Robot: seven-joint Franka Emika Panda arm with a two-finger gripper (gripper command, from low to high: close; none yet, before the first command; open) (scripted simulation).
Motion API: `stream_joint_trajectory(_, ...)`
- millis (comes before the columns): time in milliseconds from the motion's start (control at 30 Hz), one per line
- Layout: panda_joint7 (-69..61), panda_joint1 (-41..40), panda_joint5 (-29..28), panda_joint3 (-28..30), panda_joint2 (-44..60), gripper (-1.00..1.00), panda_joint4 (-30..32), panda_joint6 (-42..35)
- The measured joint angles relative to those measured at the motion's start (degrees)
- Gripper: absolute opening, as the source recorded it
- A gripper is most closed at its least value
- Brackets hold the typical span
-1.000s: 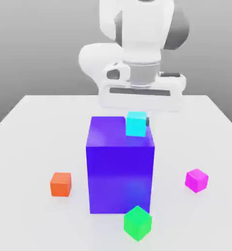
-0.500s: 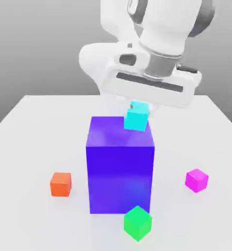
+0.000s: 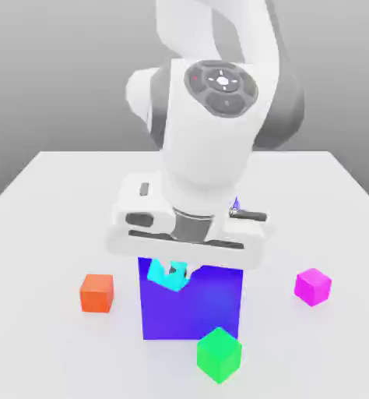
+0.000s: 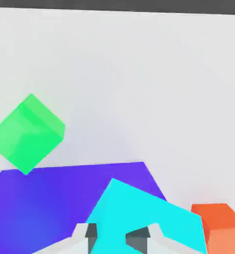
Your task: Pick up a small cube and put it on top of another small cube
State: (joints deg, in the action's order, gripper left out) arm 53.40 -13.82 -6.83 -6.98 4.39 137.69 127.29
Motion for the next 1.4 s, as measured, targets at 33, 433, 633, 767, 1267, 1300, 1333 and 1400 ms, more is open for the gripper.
stream_joint_trajectory(33,-0.1,-1.5,0.9,0.7,0.6,-1.0,0.8,2.5)
stream_joint_trajectory(433,1.2,-14.7,9.3,11.4,7.3,-1.0,10.2,31.6)
stream_joint_trajectory(633,0.1,-16.9,11.2,9.8,16.5,1.0,8.9,40.1)
stream_joint_trajectory(767,0.1,-16.9,11.2,9.8,16.5,1.0,8.9,40.1)
stream_joint_trajectory(1267,-1.4,-5.0,6.8,-0.8,5.1,1.0,9.4,27.2)
stream_joint_trajectory(1300,-1.6,-3.5,6.5,-2.4,4.9,1.0,9.5,27.0)
stream_joint_trajectory(1333,-1.7,-2.0,6.2,-4.0,4.6,1.0,9.7,26.8)
stream_joint_trajectory(1400,-2.0,1.1,5.6,-7.2,4.2,1.0,10.1,26.4)
